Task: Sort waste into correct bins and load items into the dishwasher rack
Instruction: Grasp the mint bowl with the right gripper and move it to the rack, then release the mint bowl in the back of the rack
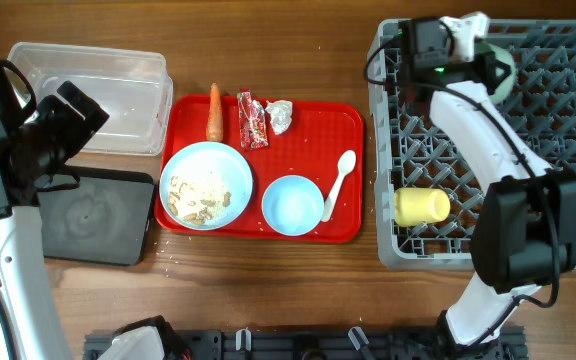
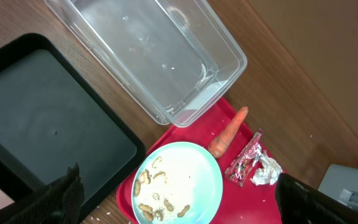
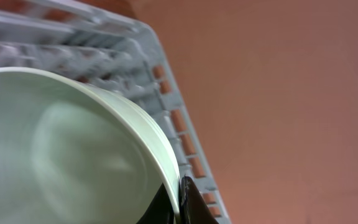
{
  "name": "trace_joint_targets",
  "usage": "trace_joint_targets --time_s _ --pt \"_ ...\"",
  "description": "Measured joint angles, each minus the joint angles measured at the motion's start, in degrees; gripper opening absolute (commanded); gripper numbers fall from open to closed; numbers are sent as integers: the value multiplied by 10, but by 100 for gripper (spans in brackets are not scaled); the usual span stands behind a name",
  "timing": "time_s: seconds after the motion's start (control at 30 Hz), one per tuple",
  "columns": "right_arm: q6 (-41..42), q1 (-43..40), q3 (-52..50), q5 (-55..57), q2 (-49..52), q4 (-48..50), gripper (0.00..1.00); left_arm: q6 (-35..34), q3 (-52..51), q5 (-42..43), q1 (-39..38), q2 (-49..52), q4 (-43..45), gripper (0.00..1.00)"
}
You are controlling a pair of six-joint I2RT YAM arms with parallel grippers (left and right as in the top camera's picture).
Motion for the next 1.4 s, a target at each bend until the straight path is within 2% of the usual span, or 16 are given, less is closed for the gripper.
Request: trace_joint_targets --time_s 0.13,0.33,0.57,0.67,0.77,0.87,0.97,1.1,1.23,1.4 --pt "-9 -35 0 6 0 0 4 0 0 0 0 0 0 100" --pt "-24 -44 0 1 0 0 4 0 0 0 0 0 0 100" --pt "-34 -18 -21 -13 0 4 5 0 0 0 0 0 0 100" --pt "-34 -17 -32 -7 8 3 10 0 0 0 0 0 0 100" --pt "-36 -6 -32 -2 9 5 4 0 0 0 0 0 0 100" --pt "-47 16 -33 18 9 45 4 0 0 0 0 0 0 100" --pt "-99 22 -38 49 12 130 5 0 0 0 0 0 0 100" --pt "-214 6 -41 78 12 264 4 0 0 0 0 0 0 100" --pt "-278 -7 -41 85 13 276 4 0 0 0 0 0 0 100" --pt "-298 -6 -61 87 20 274 4 0 0 0 0 0 0 100"
